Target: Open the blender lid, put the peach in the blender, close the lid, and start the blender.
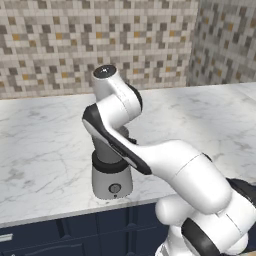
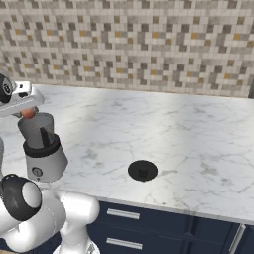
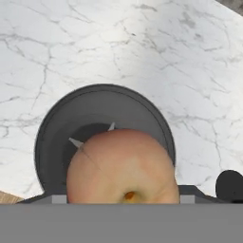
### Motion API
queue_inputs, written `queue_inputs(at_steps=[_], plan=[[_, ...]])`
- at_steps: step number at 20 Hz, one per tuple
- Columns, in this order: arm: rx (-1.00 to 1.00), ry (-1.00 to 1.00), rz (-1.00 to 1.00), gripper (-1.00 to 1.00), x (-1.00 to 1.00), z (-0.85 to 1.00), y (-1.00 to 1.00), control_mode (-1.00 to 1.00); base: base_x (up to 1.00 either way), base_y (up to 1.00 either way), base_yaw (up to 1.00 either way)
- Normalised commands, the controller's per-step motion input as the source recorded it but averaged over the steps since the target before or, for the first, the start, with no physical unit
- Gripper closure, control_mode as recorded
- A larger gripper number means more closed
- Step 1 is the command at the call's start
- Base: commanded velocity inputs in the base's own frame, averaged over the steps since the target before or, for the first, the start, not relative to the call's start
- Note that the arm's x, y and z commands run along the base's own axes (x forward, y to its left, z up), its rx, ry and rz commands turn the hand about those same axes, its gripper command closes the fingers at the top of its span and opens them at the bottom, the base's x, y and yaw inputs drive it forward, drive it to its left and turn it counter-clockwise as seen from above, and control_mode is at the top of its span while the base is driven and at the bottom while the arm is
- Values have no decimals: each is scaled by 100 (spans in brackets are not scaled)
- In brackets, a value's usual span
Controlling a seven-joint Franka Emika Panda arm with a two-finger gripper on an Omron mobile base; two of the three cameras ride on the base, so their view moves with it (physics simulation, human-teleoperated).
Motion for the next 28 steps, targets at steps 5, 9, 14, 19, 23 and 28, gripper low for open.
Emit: queue_inputs(at_steps=[5, 9, 14, 19, 23, 28], plan=[[2, 5, 11, 100, 44, -30, 7, -100, 0, 0, 0], [6, 0, 9, 100, 0, -51, -1, -100, 0, 0, 0], [5, 1, 7, 100, 0, -55, -5, -100, 0, 0, 0], [2, 9, 3, 100, 0, -56, -4, -100, 0, 0, 0], [0, 18, 0, -100, 3, -66, 0, -100, 0, 0, 0], [0, 17, 0, -100, 0, -59, 0, -100, 0, 0, 0]])
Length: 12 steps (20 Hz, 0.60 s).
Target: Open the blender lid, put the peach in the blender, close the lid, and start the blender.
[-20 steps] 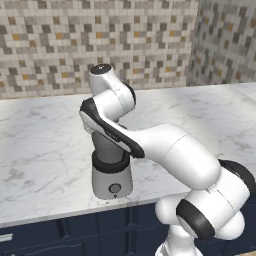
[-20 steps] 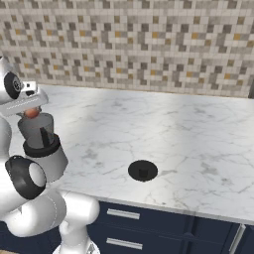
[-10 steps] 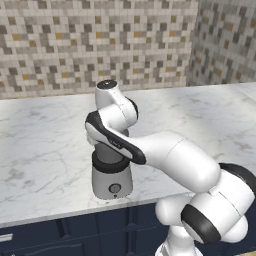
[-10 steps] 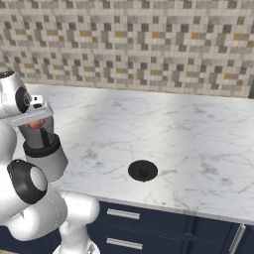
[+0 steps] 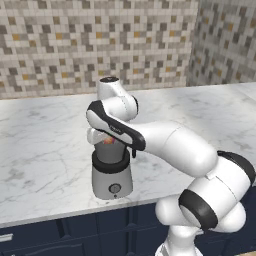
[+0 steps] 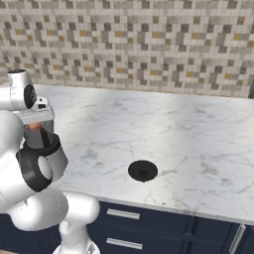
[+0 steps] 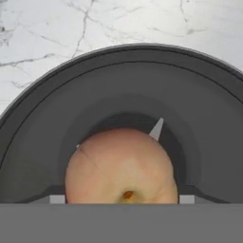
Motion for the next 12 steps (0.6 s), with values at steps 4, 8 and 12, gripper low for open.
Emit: queue_inputs(at_steps=[4, 8, 12], plan=[[0, 2, 0, -100, 0, -24, -4, -100, 0, 0, 0], [0, -1, 0, -100, -7, 0, -17, -100, 0, 0, 0], [0, -5, 0, -100, -13, 20, -29, -100, 0, 0, 0]])
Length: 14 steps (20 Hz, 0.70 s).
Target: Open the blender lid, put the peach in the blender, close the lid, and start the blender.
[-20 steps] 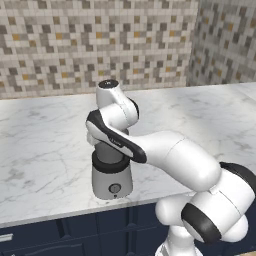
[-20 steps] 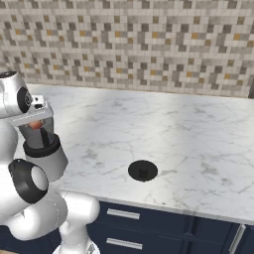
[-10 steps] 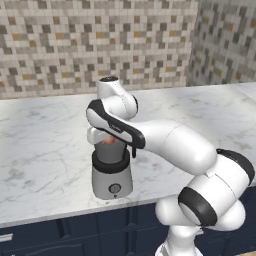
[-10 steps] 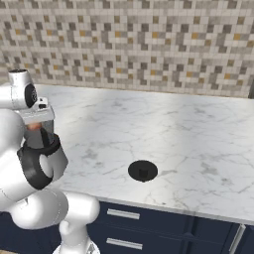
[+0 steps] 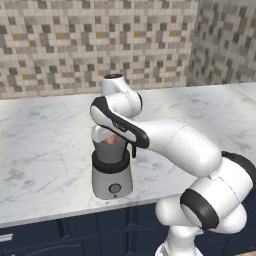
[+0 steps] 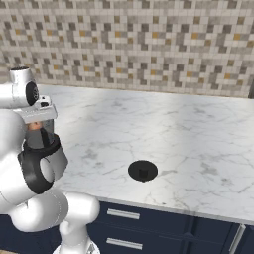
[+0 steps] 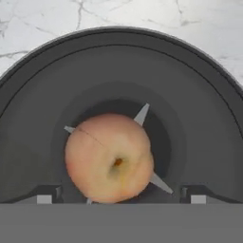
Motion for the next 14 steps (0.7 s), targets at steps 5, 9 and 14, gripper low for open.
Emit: queue_inputs(at_steps=[5, 9, 14], plan=[[2, -11, 0, -100, -21, 74, -50, -100, 0, 0, 0], [4, -13, 0, -100, -21, 80, -63, -100, 0, 0, 0], [6, -7, -1, -100, -20, 39, -86, -100, 0, 0, 0]])
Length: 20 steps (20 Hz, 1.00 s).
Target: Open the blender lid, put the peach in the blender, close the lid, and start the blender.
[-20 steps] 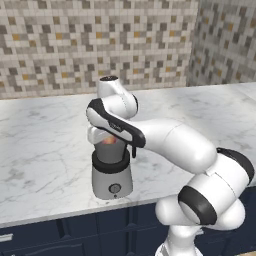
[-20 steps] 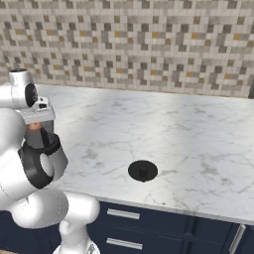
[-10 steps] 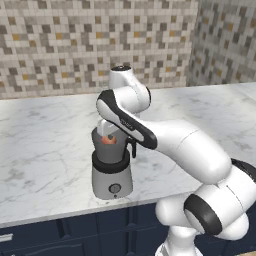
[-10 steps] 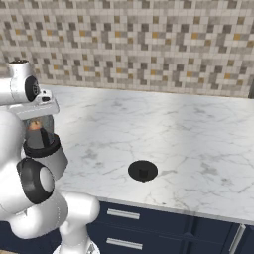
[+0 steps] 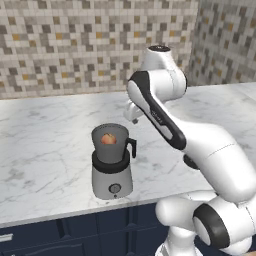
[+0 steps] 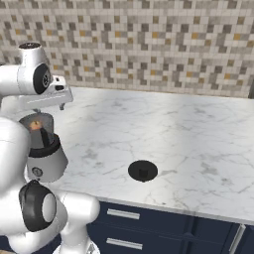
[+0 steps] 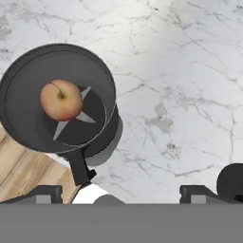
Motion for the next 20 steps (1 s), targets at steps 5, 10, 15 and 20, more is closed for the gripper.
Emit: queue_inputs(at_steps=[5, 10, 15, 20], plan=[[7, 0, -7, -100, -18, -2, -100, -100, 0, 0, 0], [3, 0, -17, -100, -9, -57, -100, -100, 0, 0, 0], [0, 5, -19, -100, 0, -97, -100, -100, 0, 0, 0], [0, 11, -20, -100, 0, -90, -100, -100, 0, 0, 0]])
